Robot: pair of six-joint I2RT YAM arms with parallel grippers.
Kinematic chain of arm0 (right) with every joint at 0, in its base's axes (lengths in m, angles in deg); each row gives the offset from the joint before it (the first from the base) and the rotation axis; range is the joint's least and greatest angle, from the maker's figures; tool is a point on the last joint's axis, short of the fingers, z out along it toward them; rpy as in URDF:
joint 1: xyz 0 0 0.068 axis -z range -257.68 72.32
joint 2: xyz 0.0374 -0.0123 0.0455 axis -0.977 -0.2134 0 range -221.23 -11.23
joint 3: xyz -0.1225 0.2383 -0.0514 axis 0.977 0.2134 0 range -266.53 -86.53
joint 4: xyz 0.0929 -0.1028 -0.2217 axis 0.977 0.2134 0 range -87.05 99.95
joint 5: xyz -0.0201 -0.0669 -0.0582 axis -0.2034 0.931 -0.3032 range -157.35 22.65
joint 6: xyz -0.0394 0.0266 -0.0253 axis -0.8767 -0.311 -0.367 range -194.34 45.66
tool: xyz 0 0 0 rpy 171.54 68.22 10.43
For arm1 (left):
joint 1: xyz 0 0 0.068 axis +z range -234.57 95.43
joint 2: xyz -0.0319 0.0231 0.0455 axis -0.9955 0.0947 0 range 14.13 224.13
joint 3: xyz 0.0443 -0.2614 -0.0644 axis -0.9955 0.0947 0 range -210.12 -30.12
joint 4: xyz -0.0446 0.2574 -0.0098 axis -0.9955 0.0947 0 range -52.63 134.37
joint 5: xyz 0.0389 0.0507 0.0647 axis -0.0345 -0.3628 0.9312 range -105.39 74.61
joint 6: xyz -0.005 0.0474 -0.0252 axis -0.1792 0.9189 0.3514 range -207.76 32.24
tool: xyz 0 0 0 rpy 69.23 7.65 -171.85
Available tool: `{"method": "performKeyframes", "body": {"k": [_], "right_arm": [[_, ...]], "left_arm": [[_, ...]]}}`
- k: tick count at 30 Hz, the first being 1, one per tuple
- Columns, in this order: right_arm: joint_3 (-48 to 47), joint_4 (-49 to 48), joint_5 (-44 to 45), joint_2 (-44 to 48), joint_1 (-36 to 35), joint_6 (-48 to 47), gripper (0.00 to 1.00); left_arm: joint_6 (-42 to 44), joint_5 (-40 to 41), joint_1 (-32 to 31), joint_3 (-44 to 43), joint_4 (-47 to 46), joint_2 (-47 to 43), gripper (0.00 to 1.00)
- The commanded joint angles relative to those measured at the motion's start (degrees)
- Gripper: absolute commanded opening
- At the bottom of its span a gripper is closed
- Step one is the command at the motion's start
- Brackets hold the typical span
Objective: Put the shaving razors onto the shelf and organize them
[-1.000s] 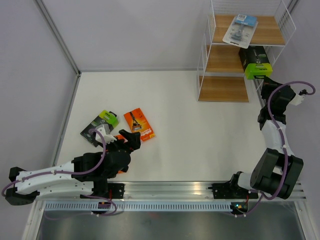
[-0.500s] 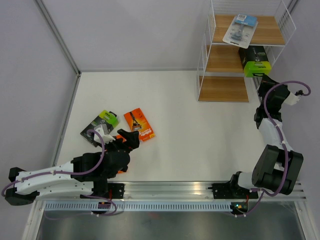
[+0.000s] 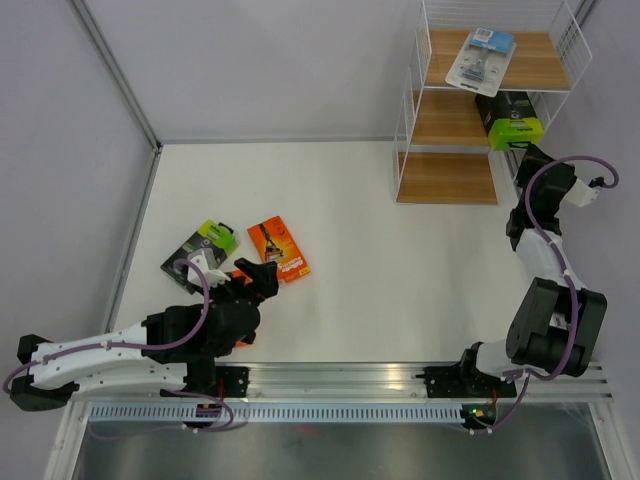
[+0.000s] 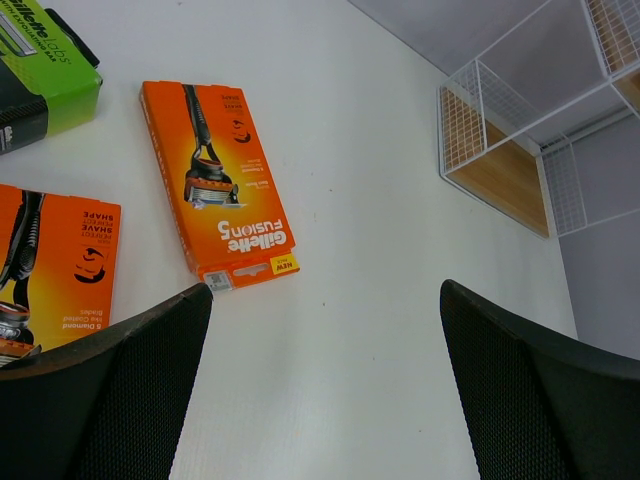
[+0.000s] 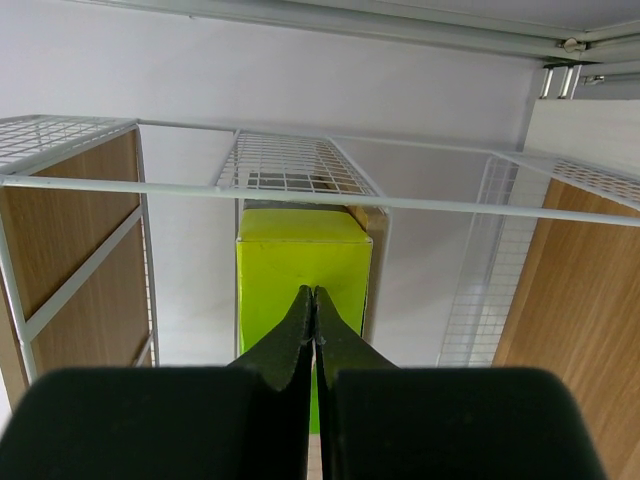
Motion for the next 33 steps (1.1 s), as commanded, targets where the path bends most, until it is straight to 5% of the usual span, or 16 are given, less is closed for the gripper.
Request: {"method": "performKeyframes", "body": {"k": [1, 15, 28, 31, 33], "right_arm": [[-2.44, -1.42, 2.47, -1.06, -0.11, 0.49, 0.01], [-1.82, 0.05, 3.62, -0.36, -3.28, 0.93, 0.01], [-4.29, 13.95, -10.70, 6.84, 3.14, -1.27, 0.69], [-4.64, 18.60, -14.14, 9.22, 3.58, -3.72, 0.95], [-4.64, 22.12, -17.81, 11.77, 4.02, -6.10, 0.98]], "left_arm": [[-1.65, 2.54, 0.31, -0.28, 0.75, -0.26, 1.00], [-1.65, 2.10, 0.92, -0.11, 1.72, -1.22, 1.00], [0.02, -0.09, 0.92, -0.37, 3.21, -3.77, 1.00], [-6.46, -0.01, 1.18, -0.98, 10.20, -4.74, 1.00], [-12.28, -0.18, 1.36, -1.34, 13.40, -5.70, 1.00]]}}
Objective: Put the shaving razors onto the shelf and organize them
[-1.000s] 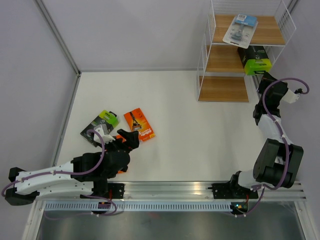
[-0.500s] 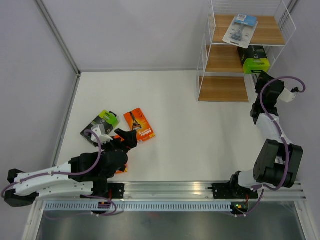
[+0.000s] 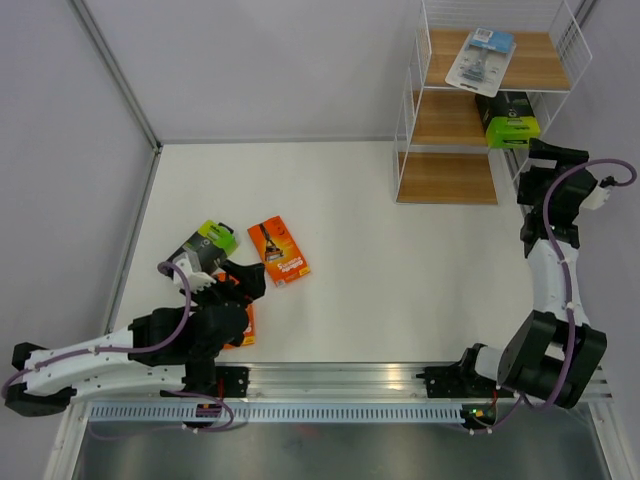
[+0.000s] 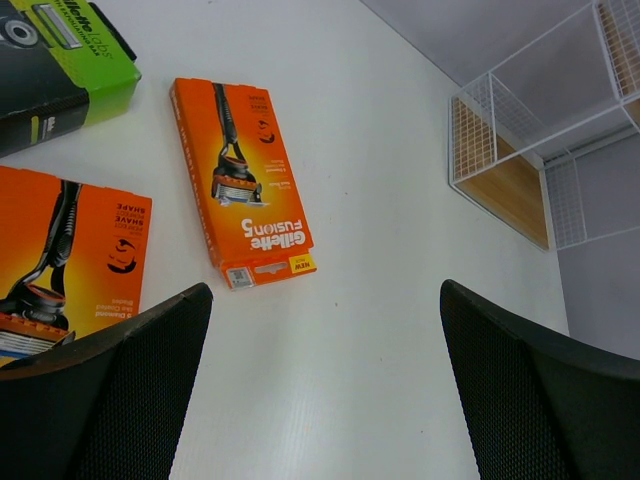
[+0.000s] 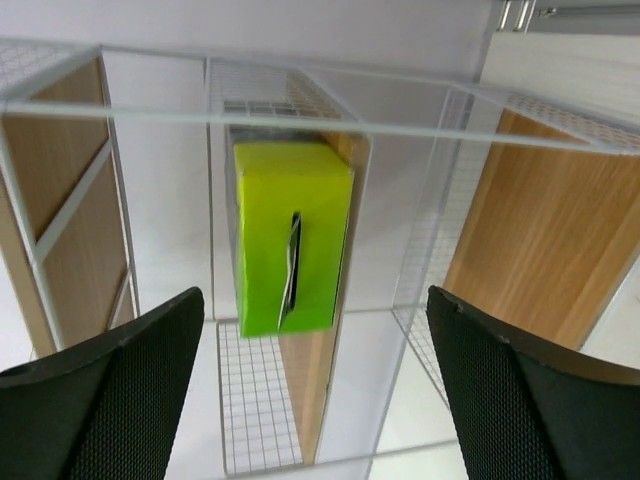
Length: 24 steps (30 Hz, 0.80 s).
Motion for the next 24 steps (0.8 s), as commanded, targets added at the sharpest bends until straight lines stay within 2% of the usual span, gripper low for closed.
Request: {"method": "performKeyframes", "body": {"k": [1, 3, 6, 8, 9, 10, 11, 12, 14, 17, 18, 20, 21, 24], "right_arm": [[-2.45, 6.63, -8.71, 5.63, 0.59, -4.26, 0.98], [-2.37, 11.37, -12.13, 7.39, 0.94, -7.94, 0.98], [-1.05, 16.38, -16.27, 11.17, 0.85, -13.82, 0.98], [-2.44, 24.25, -14.02, 13.46, -2.37, -18.14, 0.98], [-1.93, 25.00, -12.96, 15.46, -3.79, -19.55, 0.98], [-0.79, 24.92, -12.42, 16.70, -5.46, -19.30, 0.98], [1.39, 23.96, -12.51, 17.67, -7.82, -19.13, 0.98], [2.11, 24.04, -12.59, 18.38, -8.98, -19.30, 0.98], [4.04, 24.04, -13.56, 19.96, -12.74, -19.92, 0.98], [6.94, 22.99, -14.87, 21.55, -18.28, -22.10, 0.98], [7.65, 22.03, -15.49, 21.98, -19.61, -22.98, 0.98], [8.97, 19.23, -19.07, 21.82, -23.82, -25.87, 0.98], [9.06, 18.43, -20.49, 20.94, -24.89, -27.11, 0.98], [7.13, 18.24, -26.12, 16.30, -29.28, -33.70, 0.98]], "left_arm": [[-7.81, -0.38, 1.03, -1.36, 7.40, -1.29, 1.00], [-6.41, -1.43, 1.47, -2.41, 7.40, 0.28, 1.00], [-1.75, -4.85, 5.85, -6.27, 7.32, 3.88, 0.99], [5.52, -10.20, 9.19, -9.60, 3.74, 8.62, 1.00], [13.04, -13.10, 14.34, -10.40, 1.54, 10.20, 1.00], [16.42, -20.78, 17.44, -12.15, -0.57, 13.79, 1.00], [19.15, -24.69, 20.43, -12.78, -4.51, 15.39, 1.00], [20.83, -27.68, 25.33, -13.57, -5.25, 16.97, 1.00], [23.65, -32.01, 28.79, -16.20, -6.04, 21.81, 1.00], [28.13, -38.85, 37.31, -19.98, -6.22, 27.77, 1.00], [29.27, -41.40, 43.51, -20.60, -6.13, 28.84, 1.00], [29.55, -47.56, 49.87, -20.87, -6.04, 30.25, 1.00], [29.72, -50.01, 55.47, -20.70, -6.04, 30.17, 0.99], [33.31, -53.89, 64.74, -20.69, -6.66, 30.96, 1.00]]}}
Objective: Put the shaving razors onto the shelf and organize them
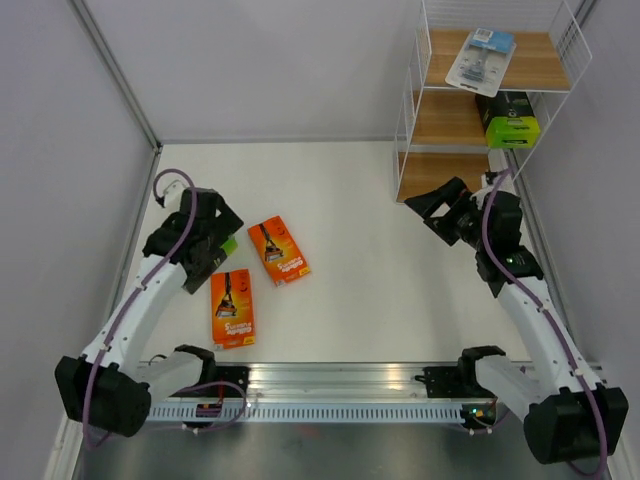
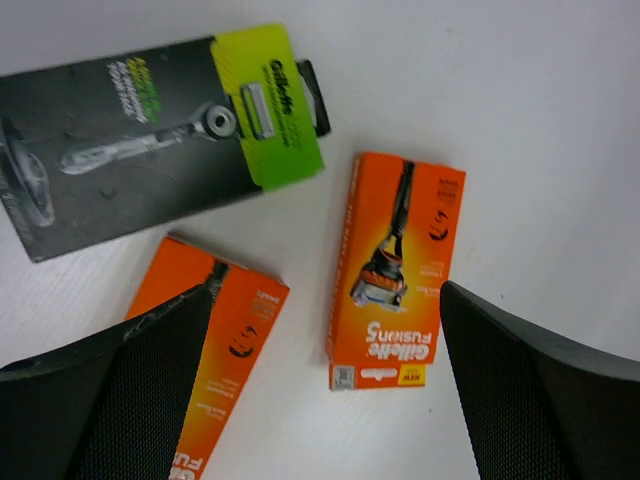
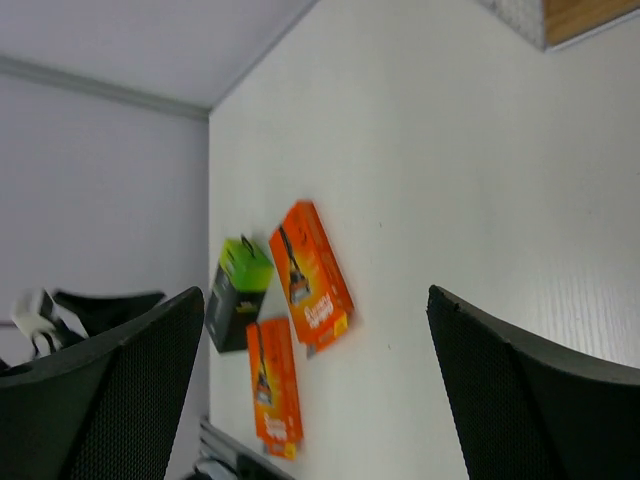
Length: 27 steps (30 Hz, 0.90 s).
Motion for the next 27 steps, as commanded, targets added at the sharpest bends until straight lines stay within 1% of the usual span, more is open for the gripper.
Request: {"method": "performKeyframes", "body": {"k": [1, 2, 4, 5, 6, 7, 8, 10, 11, 12, 13, 15, 17, 19, 20, 23, 27], "right_arm": [[-3.12, -1.56, -8.29, -4.85, -5.09, -10.17, 0.98], [-3.74, -1.03, -9.34, -6.52, -6.07, -11.67, 0.98], [-4.80, -1.81, -11.28, -11.18, -9.30, -14.92, 0.98], [-4.80, -3.12, -11.46, -12.59, -10.55, -15.46, 0.98], [-4.63, -4.88, -11.20, -15.30, -11.86, -15.63, 0.98], [-4.45, -8.55, -10.94, -16.54, -14.57, -15.38, 0.98], [-4.28, -10.67, -10.68, -19.08, -15.99, -14.59, 0.98], [-4.19, -16.81, -11.20, -21.73, -19.76, -12.22, 0.98], [-4.45, -18.07, -11.55, -24.35, -21.00, -11.95, 0.98], [-4.97, -18.69, -11.99, -25.60, -21.97, -12.99, 0.98], [-6.28, -18.17, -12.08, -26.65, -23.72, -13.78, 0.98], [-7.78, -16.77, -11.38, -29.47, -24.97, -15.36, 0.98], [-8.14, -16.85, -11.29, -31.22, -25.06, -15.63, 0.98], [-8.58, -17.89, -11.81, -32.20, -24.97, -15.11, 0.98], [-8.67, -18.42, -11.99, -33.16, -25.06, -14.85, 0.98], [-8.84, -19.92, -12.69, -35.09, -24.97, -14.06, 0.98], [-9.11, -19.57, -12.08, -36.51, -24.97, -14.49, 0.98]], "left_arm": [[7.58, -10.23, 8.73, -2.81, -0.65, 0.45, 1.00], [8.11, -10.59, 10.49, -3.43, 0.05, 1.06, 1.00], [6.02, -5.69, 13.66, -3.96, 4.44, 1.77, 1.00], [4.61, -4.02, 15.76, -3.44, 5.58, 1.34, 0.99], [2.86, -4.00, 17.35, -1.09, 5.77, -0.49, 0.99], [2.40, -5.31, 19.80, 0.42, 4.73, -1.73, 1.00], [2.31, -8.36, 24.09, 1.91, 3.93, -2.61, 1.00], [3.62, -11.37, 28.50, 6.13, 0.70, -3.85, 1.00], [6.24, -14.26, 32.44, 7.10, -0.37, -3.68, 1.00], [8.18, -15.50, 33.87, 8.24, -1.69, -3.16, 1.00], [9.85, -15.86, 34.84, 8.25, -2.57, -1.76, 1.00], [12.94, -13.85, 35.99, 7.21, -2.58, 1.05, 1.00], [12.86, -12.36, 37.13, 6.76, -2.58, 2.82, 1.00], [12.25, -13.05, 38.45, 7.37, -3.36, 4.57, 1.00], [12.94, -14.71, 39.50, 8.07, -6.33, 5.02, 1.00], [16.44, -18.57, 39.69, 10.89, -12.57, 7.30, 1.00], [18.39, -24.20, 39.69, 14.22, -17.06, 9.51, 0.99]]}}
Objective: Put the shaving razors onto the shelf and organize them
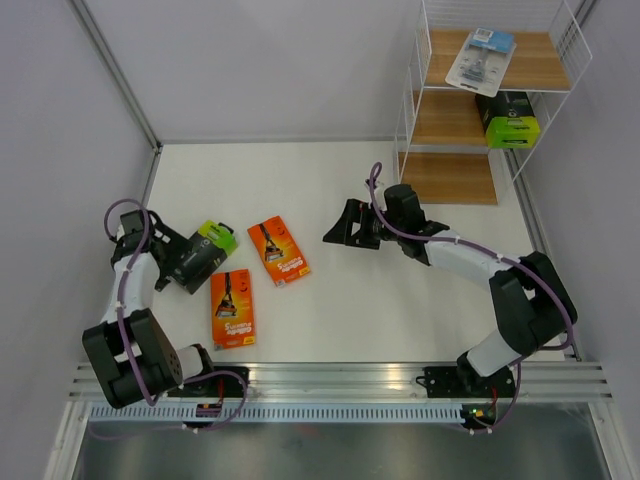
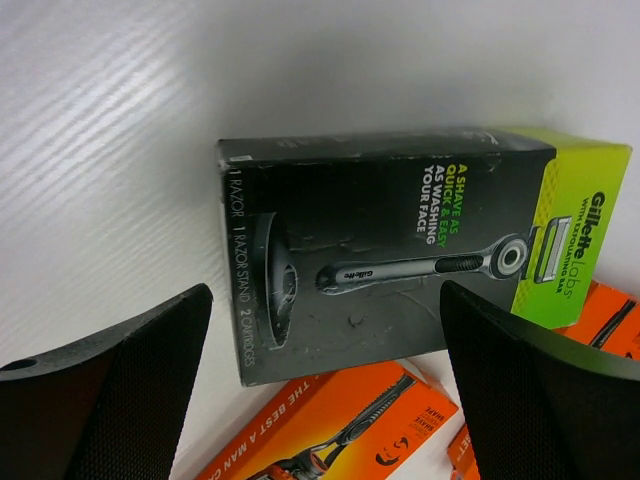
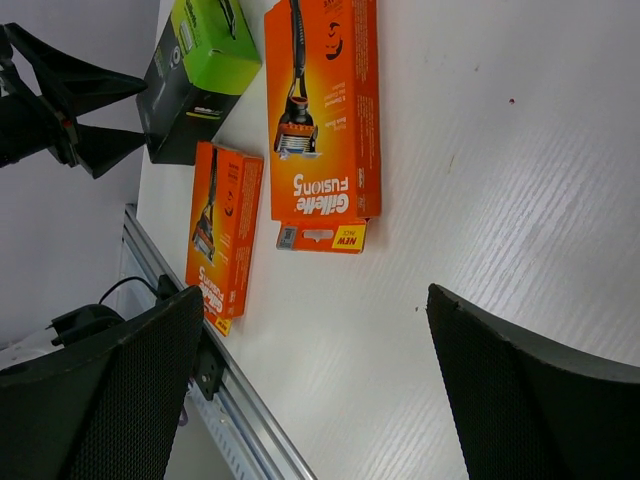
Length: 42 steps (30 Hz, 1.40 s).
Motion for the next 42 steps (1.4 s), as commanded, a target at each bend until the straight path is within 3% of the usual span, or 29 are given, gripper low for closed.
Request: {"method": "performKeyframes", "body": {"k": [1, 12, 15, 19, 24, 33, 42], "right_arm": [[-2.07, -2.81, -0.67, -0.95, 0.08, -0.86, 0.98], [-1.19, -6.32, 0.29, -2.79, -0.01, 2.66, 0.98], [-3.12, -7.02, 1.53, -4.28, -0.01, 0.64, 0.98], [-13.74, -6.50, 0.65, -12.17, -0.71, -2.96, 0.98], [-23.85, -6.32, 3.01, -18.61, -1.07, -5.59, 0.97], [-34.13, -9.23, 7.68, -30.82, -1.16, -6.83, 0.97], [-36.53, -12.48, 8.64, -38.39, -1.24, -1.56, 0.90]], "left_arm": [[4.71, -7.56, 0.10, 3.06, -8.59, 1.42, 0.99], [9.81, -24.52, -0.07, 3.95, -24.07, 9.59, 0.78], [11.91, -24.44, -1.48, 2.89, -26.18, 11.44, 0.77], [17.35, -21.54, -5.59, -0.36, -25.05, 13.19, 0.74], [24.48, -18.64, -9.74, -9.65, -20.84, 19.85, 0.75], [36.96, -20.04, -13.69, -20.92, -16.87, 29.19, 0.75], [45.23, -17.50, -23.62, -29.19, -14.58, 37.71, 0.76]]}}
